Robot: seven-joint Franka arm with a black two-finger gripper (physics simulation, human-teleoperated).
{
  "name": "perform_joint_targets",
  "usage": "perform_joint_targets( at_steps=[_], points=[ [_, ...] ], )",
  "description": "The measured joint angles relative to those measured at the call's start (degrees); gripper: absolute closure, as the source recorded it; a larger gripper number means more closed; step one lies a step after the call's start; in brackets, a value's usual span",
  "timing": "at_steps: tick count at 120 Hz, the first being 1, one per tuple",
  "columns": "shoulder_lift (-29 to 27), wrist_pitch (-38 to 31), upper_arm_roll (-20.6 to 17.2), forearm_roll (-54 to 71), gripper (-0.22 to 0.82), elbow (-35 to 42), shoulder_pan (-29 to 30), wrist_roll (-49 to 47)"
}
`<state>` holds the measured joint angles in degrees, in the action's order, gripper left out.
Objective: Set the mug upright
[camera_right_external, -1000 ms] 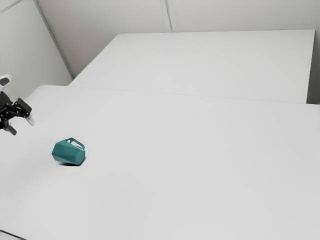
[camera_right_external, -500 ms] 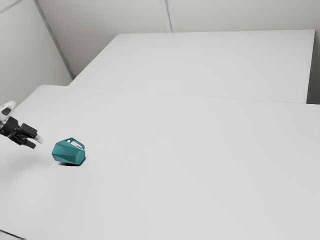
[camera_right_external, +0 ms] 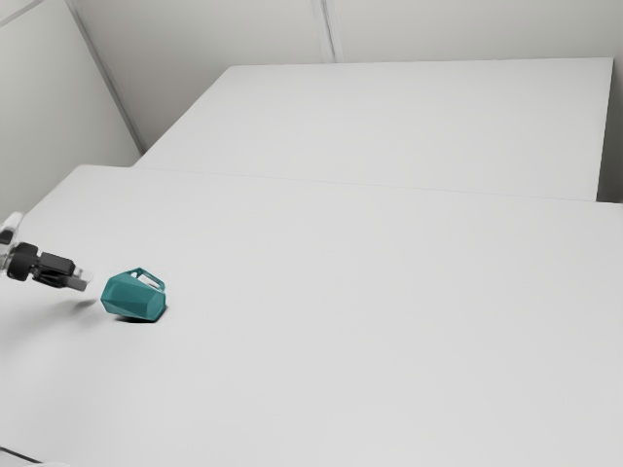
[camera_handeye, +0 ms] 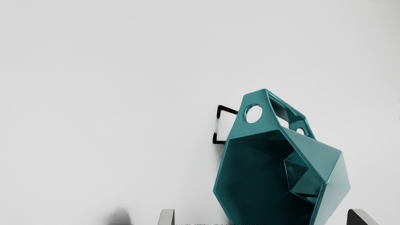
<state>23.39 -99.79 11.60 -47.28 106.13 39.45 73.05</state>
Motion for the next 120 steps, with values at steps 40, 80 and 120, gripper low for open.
perform_joint_targets(
  at_steps=[40, 80, 120],
  points=[
    [0.4, 2.4, 0.4, 0.4, 0.00, -1.2, -2.1, -11.5],
    [0.2, 2.2, -1.0, 0.6, 0.00, -0.8, -3.9, -17.9],
    [0.4, 0.5, -2.6, 1.1, 0.00, 0.7, -5.5, -21.5]
  ],
)
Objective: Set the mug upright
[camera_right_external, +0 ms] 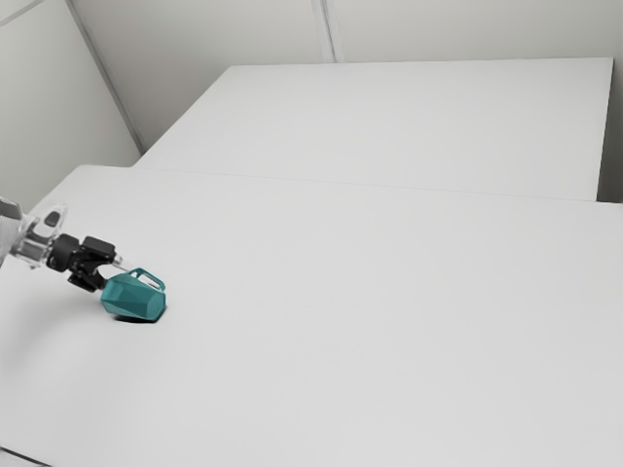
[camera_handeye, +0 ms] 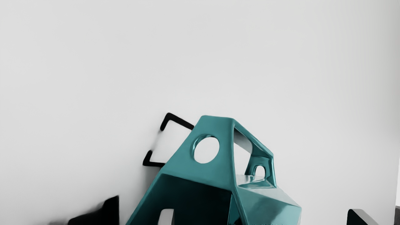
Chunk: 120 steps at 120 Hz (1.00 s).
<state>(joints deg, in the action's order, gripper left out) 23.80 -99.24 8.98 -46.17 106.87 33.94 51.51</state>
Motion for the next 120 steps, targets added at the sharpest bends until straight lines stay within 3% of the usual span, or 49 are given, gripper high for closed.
perform_joint_targets(
  at_steps=[29, 83, 120],
  points=[
    [-0.4, -0.7, -0.4, 0.1, 0.03, 0.2, 0.0, -1.5],
    [-0.8, -1.1, -0.7, -0.3, 0.62, -0.2, -0.4, -3.0],
    [-0.8, -2.3, -1.2, 0.0, 0.75, -0.1, -0.6, -3.8]
  ],
)
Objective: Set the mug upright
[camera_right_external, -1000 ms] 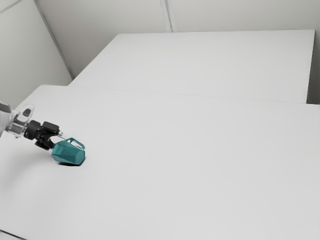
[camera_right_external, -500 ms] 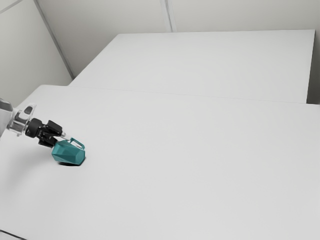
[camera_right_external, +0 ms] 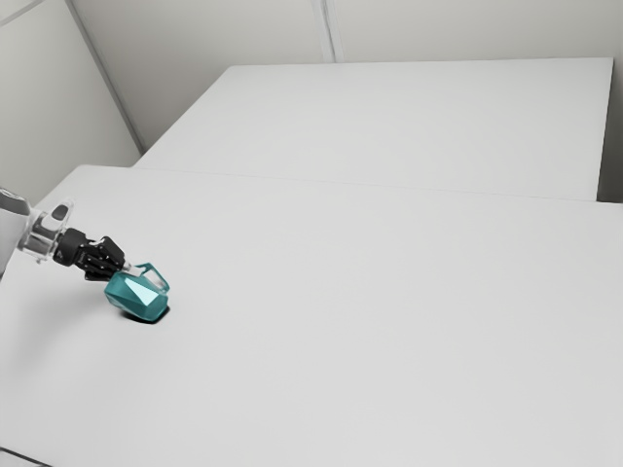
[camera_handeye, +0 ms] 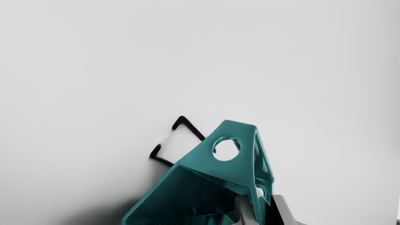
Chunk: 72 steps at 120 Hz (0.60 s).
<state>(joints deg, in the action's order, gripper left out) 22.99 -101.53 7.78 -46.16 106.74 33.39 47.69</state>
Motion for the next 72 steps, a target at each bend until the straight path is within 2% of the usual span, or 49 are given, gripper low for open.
perform_joint_targets(
  at_steps=[33, 49, 57, 72],
  points=[
    [-2.8, -1.1, -0.1, 0.7, 0.77, -0.4, -3.3, -0.5],
    [-4.6, -1.9, -1.3, 1.4, 0.78, -1.0, -5.0, -1.1],
    [-6.0, -2.5, -1.4, 3.3, 0.78, -1.7, -7.5, -1.9],
    [-6.8, -4.0, -2.3, 12.3, 0.78, -7.7, -14.3, -5.6]
  ],
)
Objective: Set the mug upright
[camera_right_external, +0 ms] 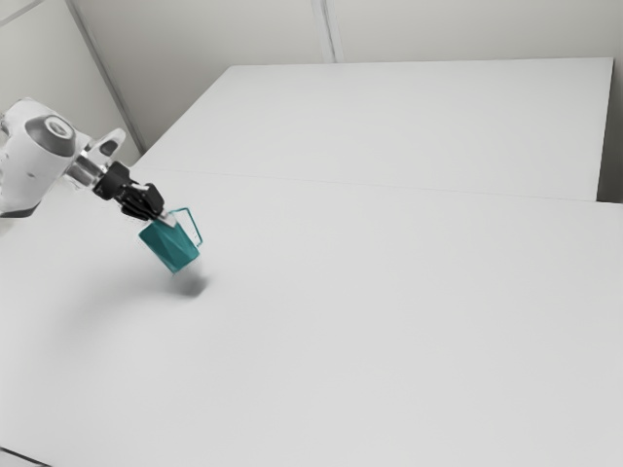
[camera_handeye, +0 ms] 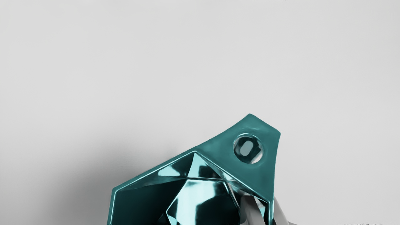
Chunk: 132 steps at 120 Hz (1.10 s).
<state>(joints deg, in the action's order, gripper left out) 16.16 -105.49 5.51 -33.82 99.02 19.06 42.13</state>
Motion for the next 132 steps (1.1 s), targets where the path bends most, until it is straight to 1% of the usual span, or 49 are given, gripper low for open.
perform_joint_targets(
  at_steps=[9, 20, 36, 44, 58, 85, 128, 132],
  points=[
    [0.2, -0.7, -0.7, 7.1, 0.79, -3.9, -3.2, -3.3],
    [2.0, -1.9, -1.0, 15.8, 0.79, -7.9, -5.3, -7.6],
    [9.1, -3.6, -0.7, 25.1, 0.79, -15.4, -9.5, -13.4],
    [11.1, -4.3, -0.3, 28.0, 0.79, -17.5, -11.7, -16.1],
    [12.9, -6.4, -0.2, 30.8, 0.79, -18.2, -13.6, -20.3],
    [15.5, -9.2, -0.5, 33.4, 0.79, -18.3, -14.5, -26.7],
    [17.2, -10.7, -0.5, 34.5, 0.79, -18.2, -14.6, -32.9],
    [17.4, -10.7, -0.5, 34.7, 0.75, -18.3, -14.6, -33.3]
  ],
)
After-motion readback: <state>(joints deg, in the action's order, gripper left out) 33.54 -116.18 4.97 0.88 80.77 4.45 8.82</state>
